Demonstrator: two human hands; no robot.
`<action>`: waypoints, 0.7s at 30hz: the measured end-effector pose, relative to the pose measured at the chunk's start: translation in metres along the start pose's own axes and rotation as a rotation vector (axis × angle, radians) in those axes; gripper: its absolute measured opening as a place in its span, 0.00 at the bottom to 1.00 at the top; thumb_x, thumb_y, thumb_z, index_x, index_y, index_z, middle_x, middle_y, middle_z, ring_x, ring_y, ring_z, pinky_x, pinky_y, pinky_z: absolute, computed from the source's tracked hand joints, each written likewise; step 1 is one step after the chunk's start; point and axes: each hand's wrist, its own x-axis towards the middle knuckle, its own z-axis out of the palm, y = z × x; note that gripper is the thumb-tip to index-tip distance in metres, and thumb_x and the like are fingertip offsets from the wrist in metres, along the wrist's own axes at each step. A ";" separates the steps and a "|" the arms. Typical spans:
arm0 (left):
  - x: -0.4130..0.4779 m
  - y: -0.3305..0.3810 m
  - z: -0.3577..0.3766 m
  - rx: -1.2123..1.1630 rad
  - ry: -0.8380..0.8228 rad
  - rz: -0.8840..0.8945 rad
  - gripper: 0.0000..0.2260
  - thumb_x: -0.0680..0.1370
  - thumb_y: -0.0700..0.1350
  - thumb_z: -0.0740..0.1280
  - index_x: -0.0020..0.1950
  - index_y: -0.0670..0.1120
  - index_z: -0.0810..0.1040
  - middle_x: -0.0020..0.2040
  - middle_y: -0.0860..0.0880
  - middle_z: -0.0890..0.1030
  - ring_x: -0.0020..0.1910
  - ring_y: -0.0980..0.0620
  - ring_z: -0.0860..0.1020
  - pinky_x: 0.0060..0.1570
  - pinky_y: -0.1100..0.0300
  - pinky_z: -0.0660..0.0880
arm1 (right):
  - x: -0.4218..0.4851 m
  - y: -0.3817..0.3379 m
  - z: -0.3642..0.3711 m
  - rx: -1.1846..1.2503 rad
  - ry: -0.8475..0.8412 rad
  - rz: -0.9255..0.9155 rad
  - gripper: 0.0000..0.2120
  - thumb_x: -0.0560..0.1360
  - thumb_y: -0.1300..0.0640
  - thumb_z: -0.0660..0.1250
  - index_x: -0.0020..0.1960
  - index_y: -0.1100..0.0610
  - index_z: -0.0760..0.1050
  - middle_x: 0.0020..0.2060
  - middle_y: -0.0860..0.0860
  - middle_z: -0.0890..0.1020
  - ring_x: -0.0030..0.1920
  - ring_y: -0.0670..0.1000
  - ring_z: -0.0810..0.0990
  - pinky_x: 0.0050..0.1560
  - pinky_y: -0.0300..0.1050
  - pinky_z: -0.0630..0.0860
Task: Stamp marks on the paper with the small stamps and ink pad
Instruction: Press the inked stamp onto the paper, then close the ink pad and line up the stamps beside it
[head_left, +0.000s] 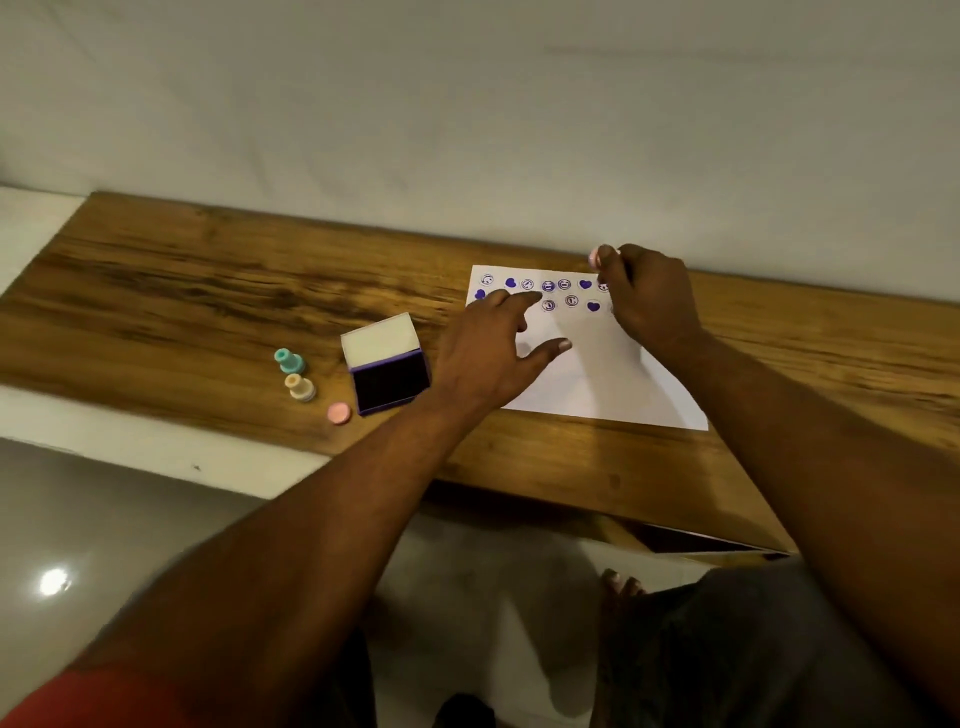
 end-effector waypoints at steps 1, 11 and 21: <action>-0.003 -0.008 -0.009 0.008 0.002 0.001 0.32 0.76 0.72 0.65 0.75 0.56 0.75 0.54 0.56 0.81 0.55 0.55 0.79 0.45 0.59 0.73 | 0.000 -0.007 0.003 0.007 -0.023 -0.043 0.27 0.85 0.40 0.54 0.50 0.57 0.84 0.41 0.55 0.86 0.42 0.54 0.82 0.41 0.45 0.71; -0.069 -0.100 -0.106 0.052 0.097 -0.077 0.24 0.76 0.69 0.66 0.63 0.54 0.82 0.48 0.57 0.78 0.49 0.56 0.78 0.40 0.58 0.73 | -0.019 -0.121 0.057 0.040 -0.374 -0.448 0.18 0.82 0.50 0.66 0.68 0.55 0.80 0.55 0.53 0.85 0.48 0.50 0.80 0.50 0.45 0.76; -0.153 -0.155 -0.106 0.123 0.074 -0.365 0.21 0.74 0.69 0.69 0.57 0.57 0.83 0.41 0.61 0.83 0.39 0.63 0.77 0.32 0.67 0.63 | -0.055 -0.210 0.110 0.010 -0.607 -0.647 0.13 0.76 0.43 0.72 0.57 0.48 0.82 0.45 0.43 0.85 0.42 0.43 0.80 0.40 0.36 0.75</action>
